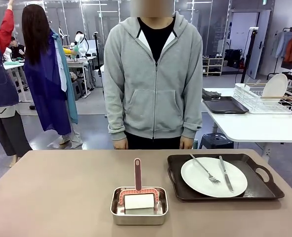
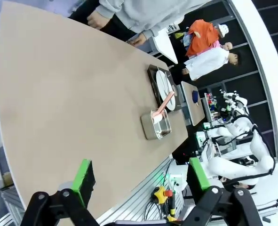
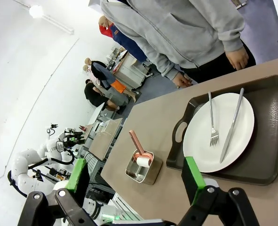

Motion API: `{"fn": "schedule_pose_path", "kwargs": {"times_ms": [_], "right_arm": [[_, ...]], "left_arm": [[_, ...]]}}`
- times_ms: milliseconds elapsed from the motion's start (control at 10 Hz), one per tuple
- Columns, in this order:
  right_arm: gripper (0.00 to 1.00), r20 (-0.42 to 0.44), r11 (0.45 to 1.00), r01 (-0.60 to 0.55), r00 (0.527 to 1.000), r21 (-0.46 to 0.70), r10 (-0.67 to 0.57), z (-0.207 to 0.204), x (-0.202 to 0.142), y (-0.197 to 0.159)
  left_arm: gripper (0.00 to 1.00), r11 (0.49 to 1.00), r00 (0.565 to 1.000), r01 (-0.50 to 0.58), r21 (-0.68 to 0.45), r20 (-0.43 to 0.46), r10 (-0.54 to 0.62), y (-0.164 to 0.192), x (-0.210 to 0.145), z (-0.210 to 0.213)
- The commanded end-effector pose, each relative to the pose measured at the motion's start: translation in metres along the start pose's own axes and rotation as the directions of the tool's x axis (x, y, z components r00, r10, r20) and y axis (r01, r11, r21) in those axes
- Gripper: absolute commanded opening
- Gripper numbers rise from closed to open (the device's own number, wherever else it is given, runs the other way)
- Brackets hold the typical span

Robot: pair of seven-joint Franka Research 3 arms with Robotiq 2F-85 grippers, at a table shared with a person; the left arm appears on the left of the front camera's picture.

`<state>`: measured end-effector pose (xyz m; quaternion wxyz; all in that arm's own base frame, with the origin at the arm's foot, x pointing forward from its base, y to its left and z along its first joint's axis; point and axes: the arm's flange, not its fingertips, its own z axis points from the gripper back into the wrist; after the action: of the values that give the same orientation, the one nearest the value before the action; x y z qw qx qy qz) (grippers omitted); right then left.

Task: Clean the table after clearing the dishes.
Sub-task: When the right (or left) Handle tray is removed, use the right hand (or left hand) to clean the right (or left) side of the table with the Lint Roller.

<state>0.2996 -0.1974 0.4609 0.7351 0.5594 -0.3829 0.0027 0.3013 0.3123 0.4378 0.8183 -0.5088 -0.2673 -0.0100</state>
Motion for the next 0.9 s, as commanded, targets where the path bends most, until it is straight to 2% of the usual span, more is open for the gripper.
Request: {"fn": "schedule_pose_path", "kwargs": {"times_ms": [0, 800], "right_arm": [[1.00, 0.000, 1.000, -0.004, 1.000, 0.005, 0.004, -0.0002, -0.0002, 0.0023], [1.00, 0.000, 1.000, -0.004, 1.000, 0.005, 0.004, -0.0002, -0.0002, 0.0023]], "left_arm": [[1.00, 1.000, 1.000, 0.016, 0.018, -0.007, -0.016, -0.0082, -0.0014, 0.0085], [1.00, 1.000, 1.000, 0.016, 0.018, -0.007, -0.016, -0.0082, -0.0014, 0.0085]]}}
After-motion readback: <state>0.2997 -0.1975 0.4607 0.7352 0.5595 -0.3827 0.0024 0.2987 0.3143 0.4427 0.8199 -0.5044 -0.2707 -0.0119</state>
